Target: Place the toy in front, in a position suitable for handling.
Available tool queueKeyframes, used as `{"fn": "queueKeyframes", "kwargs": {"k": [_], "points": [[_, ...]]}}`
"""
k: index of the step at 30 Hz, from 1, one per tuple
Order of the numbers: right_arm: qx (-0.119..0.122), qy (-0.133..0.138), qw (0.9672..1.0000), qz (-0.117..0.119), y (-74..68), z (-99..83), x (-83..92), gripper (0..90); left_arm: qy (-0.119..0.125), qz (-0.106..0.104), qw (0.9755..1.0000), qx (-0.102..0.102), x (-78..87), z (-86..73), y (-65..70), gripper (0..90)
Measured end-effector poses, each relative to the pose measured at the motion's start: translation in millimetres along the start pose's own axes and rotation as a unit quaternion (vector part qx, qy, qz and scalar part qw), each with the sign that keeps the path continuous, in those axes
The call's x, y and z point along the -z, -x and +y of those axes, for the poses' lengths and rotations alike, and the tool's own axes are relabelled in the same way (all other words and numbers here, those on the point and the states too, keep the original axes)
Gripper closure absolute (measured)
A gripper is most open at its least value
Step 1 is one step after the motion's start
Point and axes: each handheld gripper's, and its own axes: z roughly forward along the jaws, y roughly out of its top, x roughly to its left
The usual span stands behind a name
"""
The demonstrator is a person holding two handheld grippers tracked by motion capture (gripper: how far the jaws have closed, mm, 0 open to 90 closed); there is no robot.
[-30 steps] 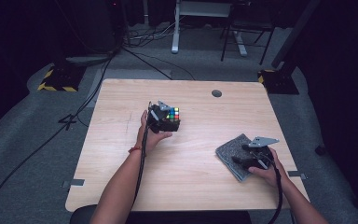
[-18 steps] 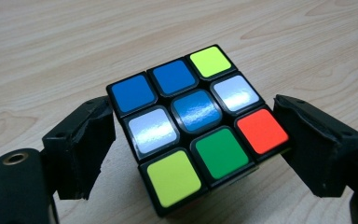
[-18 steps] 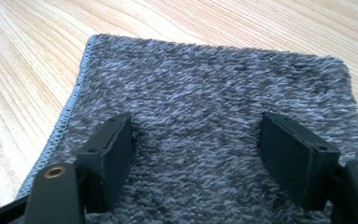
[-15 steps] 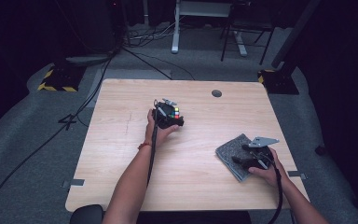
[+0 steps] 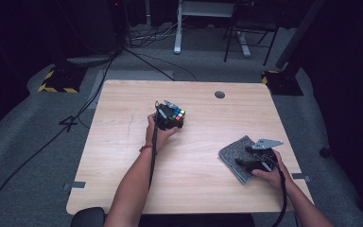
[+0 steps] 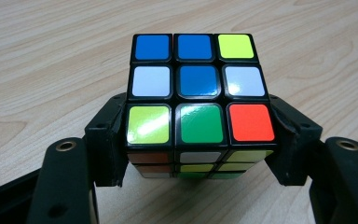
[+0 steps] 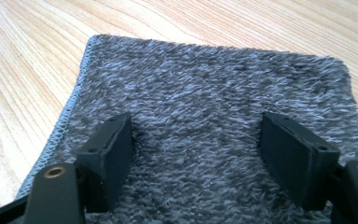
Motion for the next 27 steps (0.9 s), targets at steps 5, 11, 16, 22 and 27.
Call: {"fn": "queueKeyframes", "kwargs": {"k": [5,11,16,22,27], "points": [[0.000,0.000,1.0000,0.000,0.0,-0.1,0.1,26.3,-0.005,-0.026,0.9993,-0.027,6.8,-5.1,0.7,33.8],[0.000,0.000,1.0000,0.000,0.0,-0.2,0.1,26.3,-0.010,-0.046,0.9976,-0.051,18.7,-15.3,5.7,33.8],[0.000,0.000,1.0000,0.000,-0.2,-0.2,0.1,26.3,-0.017,-0.068,0.9946,-0.076,34.9,-29.4,10.9,33.8],[-0.002,0.001,1.0000,0.000,-0.5,0.0,-0.1,26.3,-0.027,-0.110,0.9865,-0.119,63.5,-55.0,22.1,33.7],[-0.001,-0.002,1.0000,-0.002,-1.2,0.5,0.2,26.4,-0.033,-0.138,0.9780,-0.153,81.9,-72.1,32.1,33.6]]}}
